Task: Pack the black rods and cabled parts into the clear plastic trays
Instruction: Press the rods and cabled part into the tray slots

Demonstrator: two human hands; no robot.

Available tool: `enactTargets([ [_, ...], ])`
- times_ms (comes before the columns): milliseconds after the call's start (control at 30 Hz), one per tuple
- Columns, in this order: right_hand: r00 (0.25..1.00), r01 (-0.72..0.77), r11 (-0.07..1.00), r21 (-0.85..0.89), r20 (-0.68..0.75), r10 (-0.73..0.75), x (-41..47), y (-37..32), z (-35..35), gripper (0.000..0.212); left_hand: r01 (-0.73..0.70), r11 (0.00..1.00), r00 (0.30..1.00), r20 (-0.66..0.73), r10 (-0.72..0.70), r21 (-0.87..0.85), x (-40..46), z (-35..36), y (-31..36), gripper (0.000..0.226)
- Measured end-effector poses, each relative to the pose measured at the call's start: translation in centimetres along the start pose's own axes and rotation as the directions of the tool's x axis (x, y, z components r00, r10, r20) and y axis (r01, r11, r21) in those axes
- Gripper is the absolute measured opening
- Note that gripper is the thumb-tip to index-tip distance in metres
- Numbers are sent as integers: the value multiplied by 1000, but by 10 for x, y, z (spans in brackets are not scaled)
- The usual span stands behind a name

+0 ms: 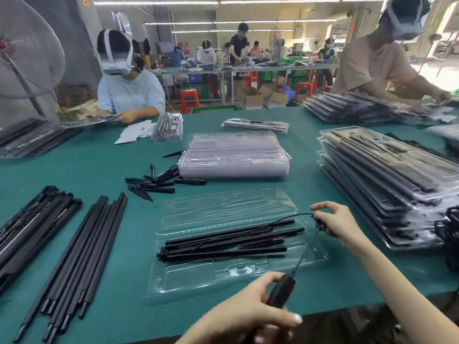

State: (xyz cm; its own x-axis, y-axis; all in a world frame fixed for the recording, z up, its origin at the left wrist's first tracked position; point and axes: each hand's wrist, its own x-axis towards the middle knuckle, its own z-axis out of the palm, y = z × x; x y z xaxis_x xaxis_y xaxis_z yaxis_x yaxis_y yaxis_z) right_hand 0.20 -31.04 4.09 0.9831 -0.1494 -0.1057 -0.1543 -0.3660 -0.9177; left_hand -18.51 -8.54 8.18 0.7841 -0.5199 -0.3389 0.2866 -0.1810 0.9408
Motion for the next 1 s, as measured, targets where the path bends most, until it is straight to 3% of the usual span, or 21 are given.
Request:
enactTargets([
  [67,999,18,998,-54,-33,-19,-1,4,-3,18,49,984,998,-53,-40,174,-28,-25,8,40],
  [200,998,26,988,-153,-51,-34,-6,12,-2,16,159,881,953,-303,-18,446,-96,-84,31,8],
  [267,998,29,984,-174,-51,-38,-7,17,0,15,232,854,904,-428,-12,466,-129,-106,45,14],
  [333,999,32,986,-163,-34,-39,-6,19,2,14,283,809,856,-516,29,515,-154,-120,56,36],
  [433,998,51,983,-174,-19,-55,-6,21,5,14,363,665,791,-593,151,653,-169,-146,60,45],
  [500,998,58,982,-178,-24,-63,-5,22,6,14,395,570,730,-623,282,721,-162,-170,60,32],
  [567,996,69,980,-185,-34,-76,-6,23,6,15,456,406,709,-599,373,792,-144,-190,55,14],
  [633,994,87,979,-182,-53,-98,-5,26,7,15,536,222,762,-580,286,814,-120,-201,39,20],
  [700,991,105,979,-174,-68,-119,-5,30,9,15,592,101,796,-600,78,799,-103,-200,18,24],
  [767,985,131,979,-156,-95,-147,-5,34,12,17,610,91,792,-610,-39,787,-92,-190,2,24],
  [800,978,155,978,-142,-114,-172,-6,37,14,17,598,78,801,-599,-14,798,-86,-183,-4,26],
  [867,962,211,971,-114,-151,-227,-8,42,16,17,525,67,835,-529,151,848,-65,-164,-11,30],
  [933,951,243,966,-92,-172,-256,-9,45,16,17,369,177,848,-408,338,913,-36,-138,-12,30],
  [1000,944,261,961,-91,-182,-274,-9,46,16,17,209,217,849,-287,444,954,-7,-111,-13,32],
])
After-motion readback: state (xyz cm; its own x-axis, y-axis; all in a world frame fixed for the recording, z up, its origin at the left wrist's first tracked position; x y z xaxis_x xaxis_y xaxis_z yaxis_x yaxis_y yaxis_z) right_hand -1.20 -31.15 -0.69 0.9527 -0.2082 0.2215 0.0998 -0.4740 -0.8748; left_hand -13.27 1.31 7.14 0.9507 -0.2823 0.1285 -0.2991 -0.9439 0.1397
